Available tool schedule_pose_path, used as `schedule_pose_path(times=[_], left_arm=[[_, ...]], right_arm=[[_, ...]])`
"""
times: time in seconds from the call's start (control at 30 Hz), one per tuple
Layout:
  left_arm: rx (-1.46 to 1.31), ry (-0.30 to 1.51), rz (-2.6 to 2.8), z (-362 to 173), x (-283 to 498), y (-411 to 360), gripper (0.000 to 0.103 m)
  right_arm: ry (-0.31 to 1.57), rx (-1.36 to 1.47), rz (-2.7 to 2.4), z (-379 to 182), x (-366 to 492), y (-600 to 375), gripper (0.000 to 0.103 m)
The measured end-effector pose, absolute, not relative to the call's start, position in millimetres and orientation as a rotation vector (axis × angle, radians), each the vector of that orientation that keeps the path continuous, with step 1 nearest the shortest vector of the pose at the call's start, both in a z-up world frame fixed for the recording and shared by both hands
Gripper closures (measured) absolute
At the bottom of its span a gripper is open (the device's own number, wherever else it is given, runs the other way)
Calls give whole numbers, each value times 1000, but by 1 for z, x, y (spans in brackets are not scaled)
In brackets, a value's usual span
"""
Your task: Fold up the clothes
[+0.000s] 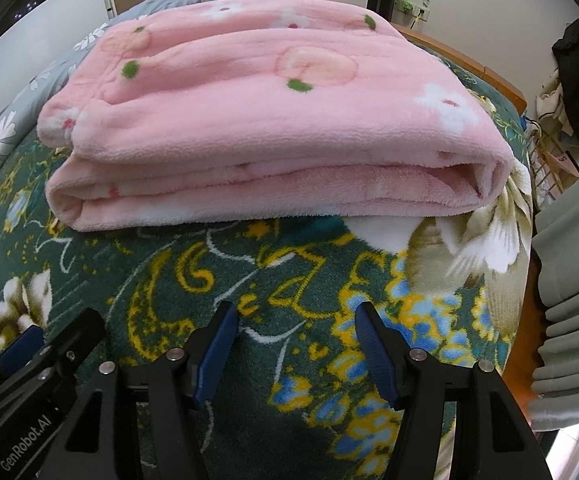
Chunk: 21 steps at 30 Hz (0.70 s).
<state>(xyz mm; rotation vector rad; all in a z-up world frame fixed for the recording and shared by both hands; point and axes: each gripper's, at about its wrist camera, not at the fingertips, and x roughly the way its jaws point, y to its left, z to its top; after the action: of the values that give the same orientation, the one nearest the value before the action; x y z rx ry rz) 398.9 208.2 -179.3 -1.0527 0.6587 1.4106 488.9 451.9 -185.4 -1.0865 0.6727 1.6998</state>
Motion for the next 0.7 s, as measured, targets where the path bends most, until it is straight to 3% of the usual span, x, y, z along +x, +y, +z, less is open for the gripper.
schedule_pose_path(times=[0.7], left_arm=[[-1046,655,1416,-185,396,221,17]], right_arm=[[669,-1093,1695,-186,487,450,37]])
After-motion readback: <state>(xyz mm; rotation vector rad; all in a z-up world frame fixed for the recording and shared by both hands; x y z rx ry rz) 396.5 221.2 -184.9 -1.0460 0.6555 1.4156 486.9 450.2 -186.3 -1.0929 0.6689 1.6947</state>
